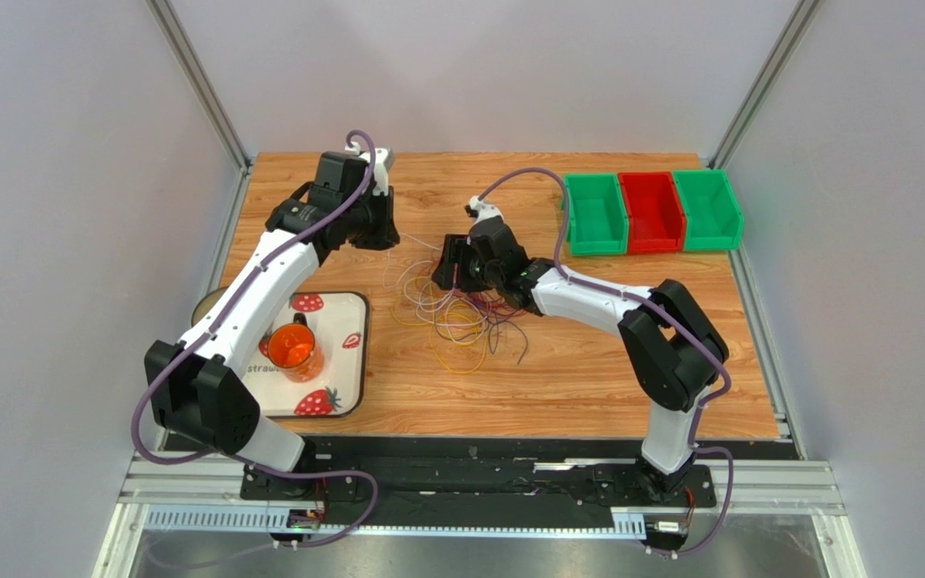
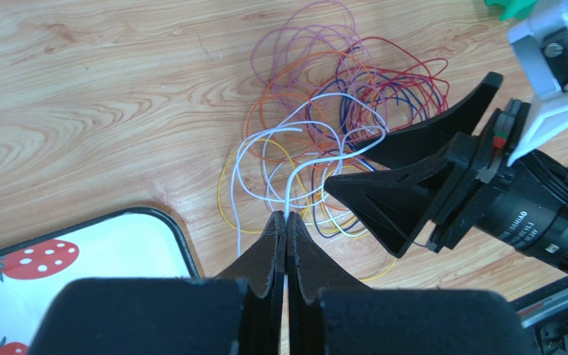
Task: Untangle the cables
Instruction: Untie the cable.
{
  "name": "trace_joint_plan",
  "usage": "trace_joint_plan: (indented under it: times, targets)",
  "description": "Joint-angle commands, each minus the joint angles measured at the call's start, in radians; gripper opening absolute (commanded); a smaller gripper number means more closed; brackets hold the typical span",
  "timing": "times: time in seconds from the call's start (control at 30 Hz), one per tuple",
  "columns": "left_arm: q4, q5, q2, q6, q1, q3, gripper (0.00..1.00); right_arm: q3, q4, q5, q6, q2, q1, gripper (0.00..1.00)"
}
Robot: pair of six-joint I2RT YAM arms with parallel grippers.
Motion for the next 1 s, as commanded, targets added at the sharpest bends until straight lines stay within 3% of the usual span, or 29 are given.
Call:
trace_joint_plan:
  times: [0.0,0.27,0.97]
  targets:
    - [-0.024,-0.018,0.021,-0.015,0.012,0.012,0.00,-0.012,0.055,0.046,-0.016,-0.064,-0.001,0.61]
    - [-0.034,-0.026,0.034,-0.025,0.022,0.015,0.00,0.061,-0.052,0.096,-0.036,-0.007,-0.001,0.60]
    - [-0.039,-0.031,0.029,-0.024,0.031,0.010,0.00,0.117,-0.075,0.086,-0.010,0.087,-0.006,0.59]
